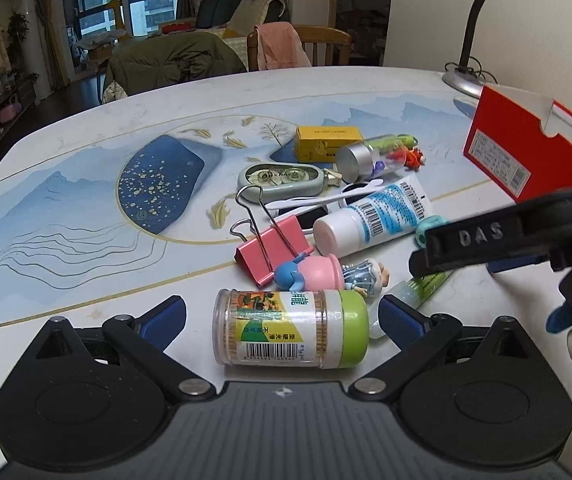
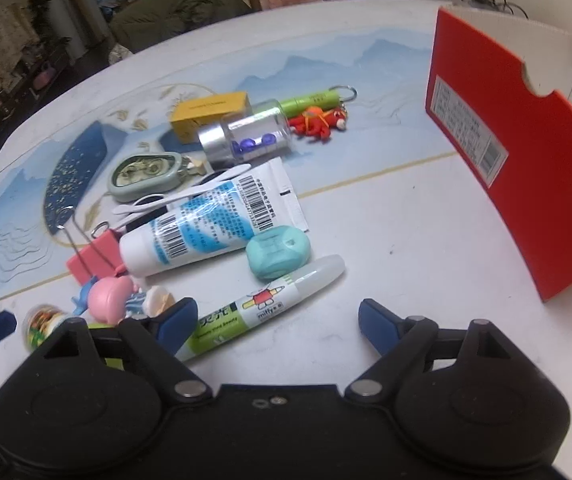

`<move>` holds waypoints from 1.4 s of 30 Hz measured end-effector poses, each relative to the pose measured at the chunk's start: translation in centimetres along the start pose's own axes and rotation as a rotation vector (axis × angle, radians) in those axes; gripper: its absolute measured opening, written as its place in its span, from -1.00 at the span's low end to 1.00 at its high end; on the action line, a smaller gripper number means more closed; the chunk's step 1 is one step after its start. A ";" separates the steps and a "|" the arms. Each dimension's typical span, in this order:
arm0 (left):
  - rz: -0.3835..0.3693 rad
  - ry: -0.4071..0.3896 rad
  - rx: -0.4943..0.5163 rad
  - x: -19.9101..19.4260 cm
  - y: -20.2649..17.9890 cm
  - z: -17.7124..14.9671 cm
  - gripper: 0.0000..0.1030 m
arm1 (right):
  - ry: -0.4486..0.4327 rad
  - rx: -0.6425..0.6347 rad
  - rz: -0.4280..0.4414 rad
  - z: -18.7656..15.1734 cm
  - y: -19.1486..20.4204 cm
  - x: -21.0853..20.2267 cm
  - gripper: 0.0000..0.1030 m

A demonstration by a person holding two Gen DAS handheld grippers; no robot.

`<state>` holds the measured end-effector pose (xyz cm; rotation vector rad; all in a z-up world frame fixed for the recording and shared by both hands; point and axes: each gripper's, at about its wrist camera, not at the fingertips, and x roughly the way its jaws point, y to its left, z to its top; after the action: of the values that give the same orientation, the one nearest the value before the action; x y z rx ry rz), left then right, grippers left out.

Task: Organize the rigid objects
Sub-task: 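Grasp the green-capped spice jar with the left gripper while the right gripper grasps the white glue stick, then carry the jar and glue stick into the red shoebox and release both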

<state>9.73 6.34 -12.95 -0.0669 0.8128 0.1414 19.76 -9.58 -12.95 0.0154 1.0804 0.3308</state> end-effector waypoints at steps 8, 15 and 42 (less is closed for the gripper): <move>0.004 0.014 0.003 0.5 0.3 -0.3 0.98 | 0.011 -0.072 -0.039 0.0 1.5 0.6 0.64; -0.016 0.010 -0.002 0.4 0.5 -0.5 0.88 | -0.009 -0.203 -0.072 -1.2 1.8 0.1 0.38; 0.001 -0.001 -0.106 -4.4 -2.2 -0.2 0.62 | -0.053 -0.188 0.077 -2.4 -7.1 -6.5 -0.68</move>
<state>6.94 3.66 -9.82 -0.1663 0.8041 0.1855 16.76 -18.47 -9.71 -0.1016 0.9942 0.4979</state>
